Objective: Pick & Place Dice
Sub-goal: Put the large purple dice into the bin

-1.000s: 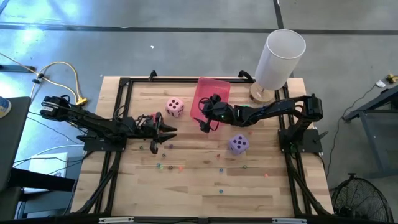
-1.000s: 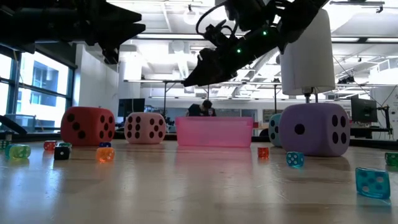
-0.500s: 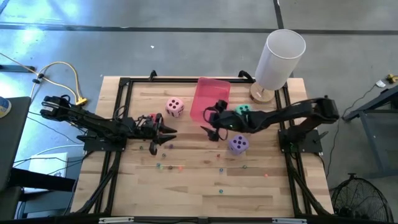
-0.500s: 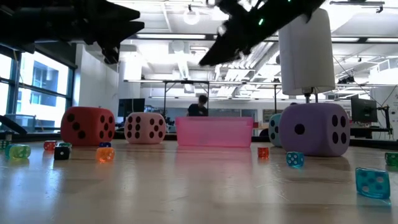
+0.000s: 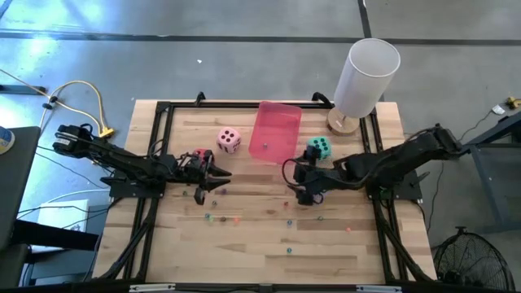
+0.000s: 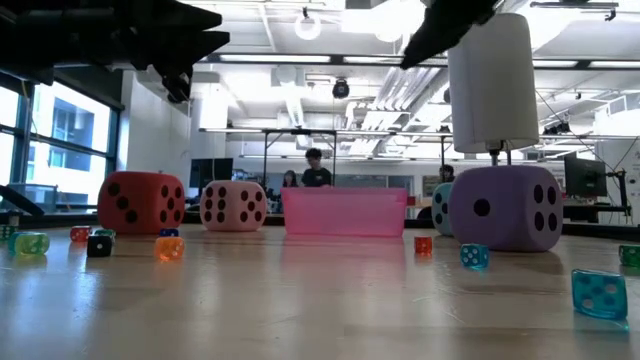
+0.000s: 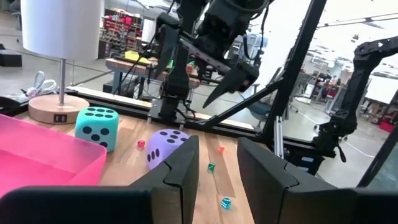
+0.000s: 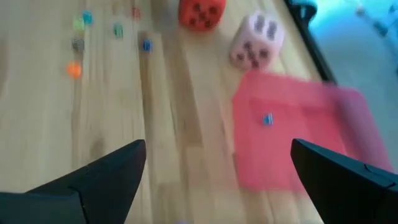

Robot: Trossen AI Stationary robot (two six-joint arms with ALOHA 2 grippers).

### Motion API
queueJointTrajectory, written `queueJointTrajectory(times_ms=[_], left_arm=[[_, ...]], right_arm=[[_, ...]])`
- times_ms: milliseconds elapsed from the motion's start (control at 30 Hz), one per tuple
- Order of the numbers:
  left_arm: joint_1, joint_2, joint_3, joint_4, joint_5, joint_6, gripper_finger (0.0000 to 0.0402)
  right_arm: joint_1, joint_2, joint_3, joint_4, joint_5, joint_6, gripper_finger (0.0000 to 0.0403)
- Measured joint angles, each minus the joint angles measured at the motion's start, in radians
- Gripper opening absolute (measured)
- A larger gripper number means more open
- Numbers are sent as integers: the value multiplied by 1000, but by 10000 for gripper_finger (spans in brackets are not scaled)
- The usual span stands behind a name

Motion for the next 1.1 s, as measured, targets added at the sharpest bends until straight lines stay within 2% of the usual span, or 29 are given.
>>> queueJointTrajectory(times_ms=[100, 233, 333, 500, 867, 1100], left_arm=[[-2, 0, 0, 0, 0, 0, 107], [-4, 0, 0, 0, 0, 0, 107], [-4, 0, 0, 0, -1, 0, 107], [-4, 0, 0, 0, -1, 0, 107], [-4, 0, 0, 1, -3, 1, 107], [-4, 0, 0, 1, -4, 1, 107]], right_arm=[[17, 0, 56, -123, -78, 32, 393], [36, -3, 73, -222, -229, -47, 393], [49, -10, 73, -296, -282, -61, 393], [59, -9, 73, -338, -284, 53, 393], [115, -9, 73, -367, -304, 73, 393], [118, -9, 73, -434, -232, 101, 393]])
